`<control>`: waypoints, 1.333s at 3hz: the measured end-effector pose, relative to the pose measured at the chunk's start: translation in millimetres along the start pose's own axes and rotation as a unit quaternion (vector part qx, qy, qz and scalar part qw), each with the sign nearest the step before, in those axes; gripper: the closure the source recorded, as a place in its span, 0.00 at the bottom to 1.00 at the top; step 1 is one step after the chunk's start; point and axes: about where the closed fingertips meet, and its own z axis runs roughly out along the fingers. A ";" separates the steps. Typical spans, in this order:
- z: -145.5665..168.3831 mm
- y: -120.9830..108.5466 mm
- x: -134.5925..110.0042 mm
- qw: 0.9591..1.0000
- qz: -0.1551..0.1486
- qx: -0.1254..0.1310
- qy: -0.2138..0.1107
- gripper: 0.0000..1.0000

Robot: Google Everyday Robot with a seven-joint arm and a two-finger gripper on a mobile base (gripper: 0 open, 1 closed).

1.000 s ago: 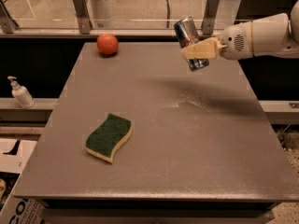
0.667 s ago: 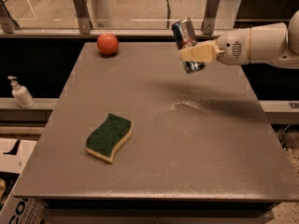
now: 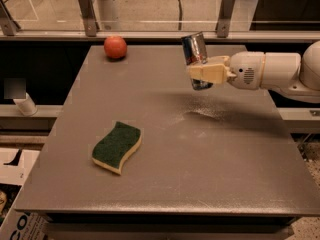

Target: Place redbull can upright

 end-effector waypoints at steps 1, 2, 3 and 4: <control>0.0 0.0 0.0 1.000 0.000 0.000 0.000 1.00; -0.2 3.9 -2.2 1.000 -0.019 -0.004 -0.024 1.00; -3.2 9.3 6.5 0.998 -0.044 -0.009 -0.053 1.00; -9.3 14.4 18.5 0.994 -0.076 -0.021 -0.071 1.00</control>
Offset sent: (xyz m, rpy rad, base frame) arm -0.0087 -0.0019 0.0087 0.0817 -0.1557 -0.0001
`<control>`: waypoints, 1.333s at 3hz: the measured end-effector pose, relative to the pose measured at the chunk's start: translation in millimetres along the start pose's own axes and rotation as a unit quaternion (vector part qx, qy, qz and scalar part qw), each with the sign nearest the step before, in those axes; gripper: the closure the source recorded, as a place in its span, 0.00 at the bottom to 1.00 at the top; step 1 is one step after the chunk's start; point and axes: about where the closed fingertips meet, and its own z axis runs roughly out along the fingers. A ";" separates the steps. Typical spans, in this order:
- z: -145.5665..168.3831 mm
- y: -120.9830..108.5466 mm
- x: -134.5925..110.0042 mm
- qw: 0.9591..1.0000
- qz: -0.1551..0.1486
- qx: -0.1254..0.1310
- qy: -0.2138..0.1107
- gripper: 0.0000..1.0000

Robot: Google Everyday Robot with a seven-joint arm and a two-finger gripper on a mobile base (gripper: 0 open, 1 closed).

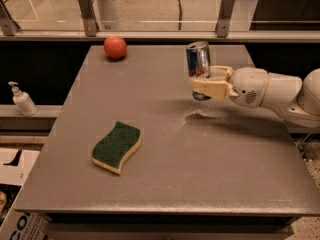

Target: Place redbull can upright

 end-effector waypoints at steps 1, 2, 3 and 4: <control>-13.0 3.9 12.6 0.999 -0.036 -0.012 -0.012 1.00; -26.3 4.6 21.0 0.998 -0.064 -0.023 -0.017 1.00; -38.8 4.9 32.1 0.996 -0.080 -0.034 -0.022 1.00; -54.1 3.1 47.3 0.995 -0.088 -0.043 -0.034 1.00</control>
Offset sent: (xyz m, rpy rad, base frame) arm -0.0264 -0.0449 -0.0309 -0.0273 -0.2044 0.0724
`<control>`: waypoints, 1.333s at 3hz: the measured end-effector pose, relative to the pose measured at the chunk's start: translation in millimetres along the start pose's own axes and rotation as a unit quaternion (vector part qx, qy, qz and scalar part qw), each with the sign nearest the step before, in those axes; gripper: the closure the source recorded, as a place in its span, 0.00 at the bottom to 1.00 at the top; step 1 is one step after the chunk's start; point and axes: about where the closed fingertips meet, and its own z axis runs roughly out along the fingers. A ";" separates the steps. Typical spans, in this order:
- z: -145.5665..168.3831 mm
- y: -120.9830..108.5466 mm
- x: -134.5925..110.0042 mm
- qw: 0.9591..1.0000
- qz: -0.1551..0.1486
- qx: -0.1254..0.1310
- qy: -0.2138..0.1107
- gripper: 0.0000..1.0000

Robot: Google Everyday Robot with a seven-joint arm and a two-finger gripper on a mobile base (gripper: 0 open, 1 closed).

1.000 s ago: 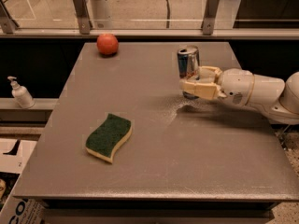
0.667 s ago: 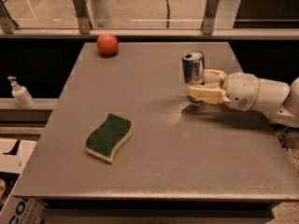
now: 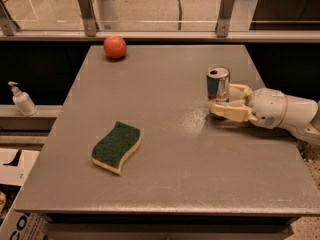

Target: Place redbull can upright

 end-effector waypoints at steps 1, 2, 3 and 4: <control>0.4 0.1 0.1 1.000 0.000 0.000 0.000 1.00; -10.5 -1.7 2.7 1.000 -0.003 0.002 0.011 1.00; -22.4 -4.1 2.0 1.000 -0.011 -0.002 0.021 1.00; -34.9 -4.6 3.7 0.999 -0.014 -0.003 0.031 1.00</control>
Offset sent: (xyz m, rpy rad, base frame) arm -0.0036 -0.0314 -0.0078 -0.0499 0.0027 -0.0270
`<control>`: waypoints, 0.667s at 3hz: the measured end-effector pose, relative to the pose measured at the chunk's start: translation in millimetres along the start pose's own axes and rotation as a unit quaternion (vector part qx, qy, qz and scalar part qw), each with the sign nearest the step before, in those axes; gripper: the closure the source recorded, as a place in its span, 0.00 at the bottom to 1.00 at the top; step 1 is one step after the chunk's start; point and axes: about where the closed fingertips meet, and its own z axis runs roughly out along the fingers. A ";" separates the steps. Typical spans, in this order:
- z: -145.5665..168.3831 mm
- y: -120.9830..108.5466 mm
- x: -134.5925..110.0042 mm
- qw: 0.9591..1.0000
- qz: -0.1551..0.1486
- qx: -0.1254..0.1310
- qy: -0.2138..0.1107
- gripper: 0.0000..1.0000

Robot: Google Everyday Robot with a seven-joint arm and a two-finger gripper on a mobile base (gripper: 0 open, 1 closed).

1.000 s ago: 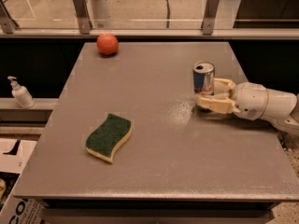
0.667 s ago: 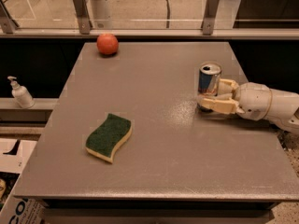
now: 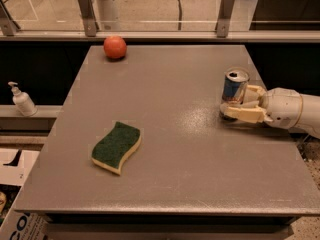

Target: Place redbull can upright

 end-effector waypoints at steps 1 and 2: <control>-7.4 -0.3 1.2 1.000 0.003 0.000 0.007 0.82; -12.9 0.2 3.6 1.000 0.008 0.001 0.011 0.59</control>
Offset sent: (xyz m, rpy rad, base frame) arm -0.0071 -0.0251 -0.0070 -0.0221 0.0387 -0.0216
